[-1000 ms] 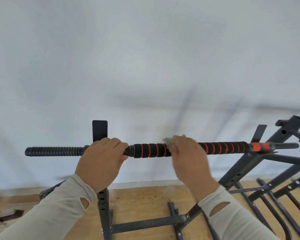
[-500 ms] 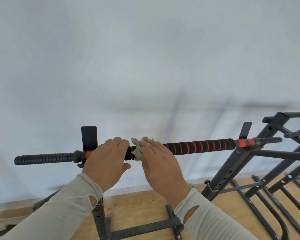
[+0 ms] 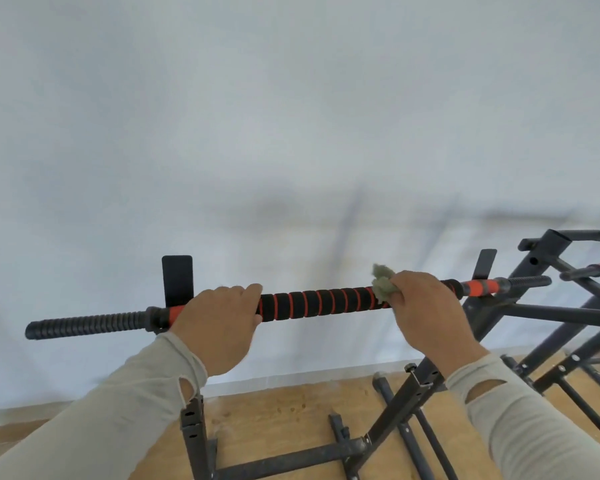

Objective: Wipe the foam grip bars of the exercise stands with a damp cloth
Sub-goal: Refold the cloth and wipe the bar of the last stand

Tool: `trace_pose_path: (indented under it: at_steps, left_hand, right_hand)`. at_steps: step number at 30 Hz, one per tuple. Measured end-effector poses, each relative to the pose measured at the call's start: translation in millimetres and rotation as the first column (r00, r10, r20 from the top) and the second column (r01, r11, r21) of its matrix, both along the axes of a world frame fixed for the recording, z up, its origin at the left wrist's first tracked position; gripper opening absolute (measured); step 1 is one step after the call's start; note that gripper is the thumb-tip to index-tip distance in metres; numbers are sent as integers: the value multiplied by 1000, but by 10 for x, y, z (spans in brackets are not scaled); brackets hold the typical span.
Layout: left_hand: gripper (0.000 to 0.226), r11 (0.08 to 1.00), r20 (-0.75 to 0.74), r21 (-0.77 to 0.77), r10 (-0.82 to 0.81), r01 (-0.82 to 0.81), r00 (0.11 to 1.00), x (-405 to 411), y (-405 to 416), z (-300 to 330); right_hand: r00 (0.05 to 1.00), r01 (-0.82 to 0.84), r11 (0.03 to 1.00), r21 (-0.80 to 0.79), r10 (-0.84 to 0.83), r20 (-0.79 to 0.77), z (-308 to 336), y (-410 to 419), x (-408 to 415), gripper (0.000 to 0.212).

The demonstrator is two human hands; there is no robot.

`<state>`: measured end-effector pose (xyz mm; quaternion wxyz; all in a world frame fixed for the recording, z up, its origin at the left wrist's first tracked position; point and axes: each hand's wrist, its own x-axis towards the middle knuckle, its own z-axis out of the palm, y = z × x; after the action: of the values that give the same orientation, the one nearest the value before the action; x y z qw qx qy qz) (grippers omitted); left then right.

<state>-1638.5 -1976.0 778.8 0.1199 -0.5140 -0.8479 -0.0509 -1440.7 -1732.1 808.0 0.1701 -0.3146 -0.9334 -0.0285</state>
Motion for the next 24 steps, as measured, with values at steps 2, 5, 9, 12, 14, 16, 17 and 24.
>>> trace_pose_path:
  at_steps: [2, 5, 9, 12, 14, 16, 17, 24]
  left_hand:
    - [50, 998, -7, 0, 67, -67, 998, 69, 49, -33]
    - [51, 994, -102, -12, 105, -106, 989, 61, 121, -171]
    - [32, 994, -47, 82, 72, -68, 996, -10, 151, -170]
    - [22, 993, 90, 58, 97, -102, 991, -62, 169, -115]
    - [18, 996, 191, 28, 79, -86, 978, -107, 174, -56]
    - [14, 998, 232, 44, 38, -50, 972, -145, 154, -29]
    - [12, 997, 224, 70, 10, -26, 975, -163, 149, -43]
    - [39, 978, 224, 207, -36, -12, 974, -127, 94, -118]
  right_hand:
    - [989, -124, 990, 74, 129, -74, -104, -223, -166, 6]
    - [913, -278, 951, 135, 306, -271, -236, -645, -436, 16]
    - [802, -480, 862, 164, 507, -317, -453, -1158, -806, 14]
    - [784, -530, 827, 186, 562, -263, -561, -1093, -804, 16]
    - [802, -516, 830, 213, 555, -222, -518, -857, -639, 19]
    - [838, -452, 859, 240, 502, -217, -451, -566, -449, 19]
    - [872, -393, 886, 246, 444, -206, -411, -412, -346, 18]
    - [977, 193, 967, 166, -204, 55, -57, 545, 324, 17]
